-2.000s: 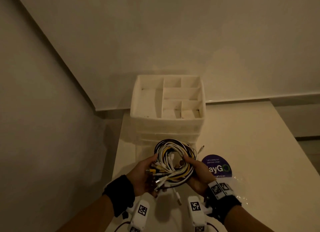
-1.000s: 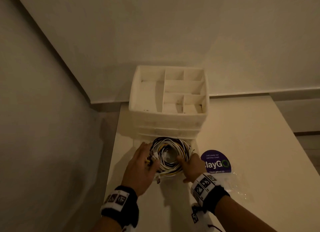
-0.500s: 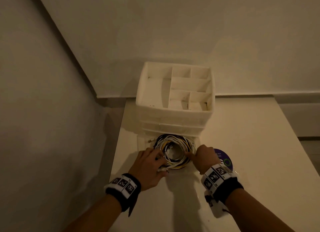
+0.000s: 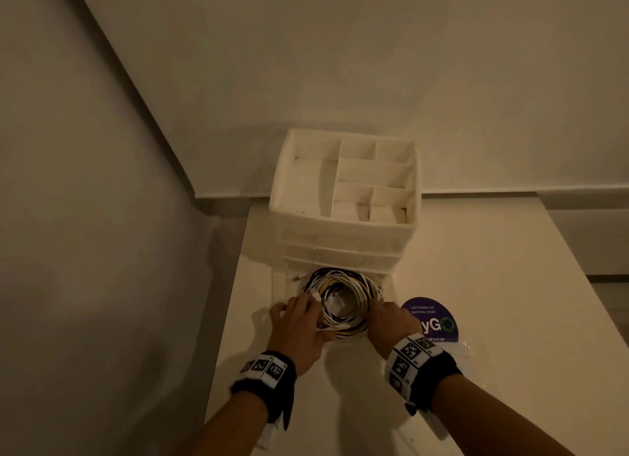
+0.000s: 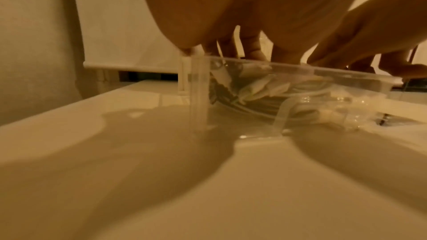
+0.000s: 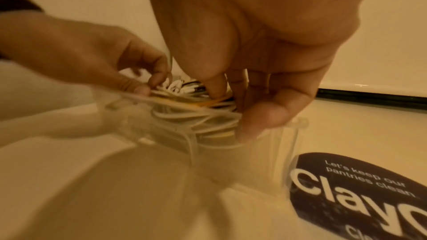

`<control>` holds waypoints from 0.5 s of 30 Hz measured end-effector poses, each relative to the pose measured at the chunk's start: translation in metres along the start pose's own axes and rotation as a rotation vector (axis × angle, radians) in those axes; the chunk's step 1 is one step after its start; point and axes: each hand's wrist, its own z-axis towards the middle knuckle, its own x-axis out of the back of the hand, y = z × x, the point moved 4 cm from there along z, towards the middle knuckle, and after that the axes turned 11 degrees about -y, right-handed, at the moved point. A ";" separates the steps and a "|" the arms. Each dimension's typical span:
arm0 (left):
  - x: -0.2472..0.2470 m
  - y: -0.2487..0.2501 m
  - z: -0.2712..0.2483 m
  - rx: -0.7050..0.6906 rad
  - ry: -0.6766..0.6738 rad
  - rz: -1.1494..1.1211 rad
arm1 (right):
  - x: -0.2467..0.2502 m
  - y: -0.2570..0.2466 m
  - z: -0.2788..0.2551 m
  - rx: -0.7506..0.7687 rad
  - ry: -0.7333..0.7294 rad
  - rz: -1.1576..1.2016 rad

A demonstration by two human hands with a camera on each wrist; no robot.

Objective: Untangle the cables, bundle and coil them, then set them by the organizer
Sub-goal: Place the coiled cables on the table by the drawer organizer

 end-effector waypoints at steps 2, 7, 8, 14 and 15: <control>-0.007 -0.007 -0.005 0.024 0.028 -0.155 | 0.004 0.001 0.002 -0.013 -0.020 0.083; -0.005 -0.015 -0.012 -0.076 0.101 -0.429 | 0.015 0.015 0.000 0.031 0.113 0.295; -0.002 -0.014 -0.013 -0.087 0.085 -0.345 | 0.019 0.019 -0.001 0.038 0.160 0.339; 0.021 -0.018 -0.010 0.020 0.263 -0.464 | 0.032 0.042 0.014 -0.061 0.447 0.736; 0.026 -0.025 0.000 0.099 0.300 -0.562 | 0.029 0.045 0.023 -0.109 0.445 0.827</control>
